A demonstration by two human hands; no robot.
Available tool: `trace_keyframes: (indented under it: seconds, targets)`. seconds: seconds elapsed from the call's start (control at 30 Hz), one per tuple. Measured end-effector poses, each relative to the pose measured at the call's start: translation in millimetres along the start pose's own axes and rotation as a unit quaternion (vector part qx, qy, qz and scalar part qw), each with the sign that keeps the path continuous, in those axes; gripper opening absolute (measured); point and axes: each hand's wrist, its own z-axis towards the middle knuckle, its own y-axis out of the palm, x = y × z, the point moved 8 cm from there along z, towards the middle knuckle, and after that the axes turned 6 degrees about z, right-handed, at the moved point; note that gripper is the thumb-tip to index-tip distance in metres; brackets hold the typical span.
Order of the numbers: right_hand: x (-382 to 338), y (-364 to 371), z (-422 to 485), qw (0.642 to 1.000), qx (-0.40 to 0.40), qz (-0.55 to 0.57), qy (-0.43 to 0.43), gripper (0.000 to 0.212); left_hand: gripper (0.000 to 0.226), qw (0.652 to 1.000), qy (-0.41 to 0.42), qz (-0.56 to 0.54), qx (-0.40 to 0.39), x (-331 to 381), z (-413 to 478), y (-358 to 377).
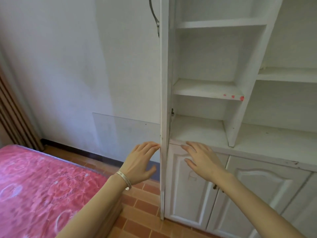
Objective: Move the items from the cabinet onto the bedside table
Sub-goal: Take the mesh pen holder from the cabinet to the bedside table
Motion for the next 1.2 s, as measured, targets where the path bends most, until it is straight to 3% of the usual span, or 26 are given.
trace_keyframes:
  seconds: [0.33, 0.6, 0.9, 1.1, 1.2]
  targets:
    - [96, -25, -52, 0.988, 0.037, -0.046, 0.143, 0.049, 0.058, 0.989, 0.129, -0.057, 0.035, 62, 61, 31]
    - [162, -41, -76, 0.98, 0.01, -0.068, 0.187, 0.053, 0.083, 0.988, 0.151, 0.035, 0.024, 120, 120, 87]
    - [255, -53, -70, 0.981, 0.019, -0.069, 0.179, 0.052, 0.087, 0.989, 0.113, 0.087, 0.034, 169, 226, 143]
    - [312, -59, -49, 0.988, 0.032, -0.065, 0.133, 0.05, 0.091, 0.989, 0.026, 0.08, 0.118, 161, 308, 128]
    - [332, -58, -33, 0.991, 0.036, -0.066, 0.106, 0.048, 0.092, 0.986, 0.026, 0.096, 0.135, 160, 327, 131]
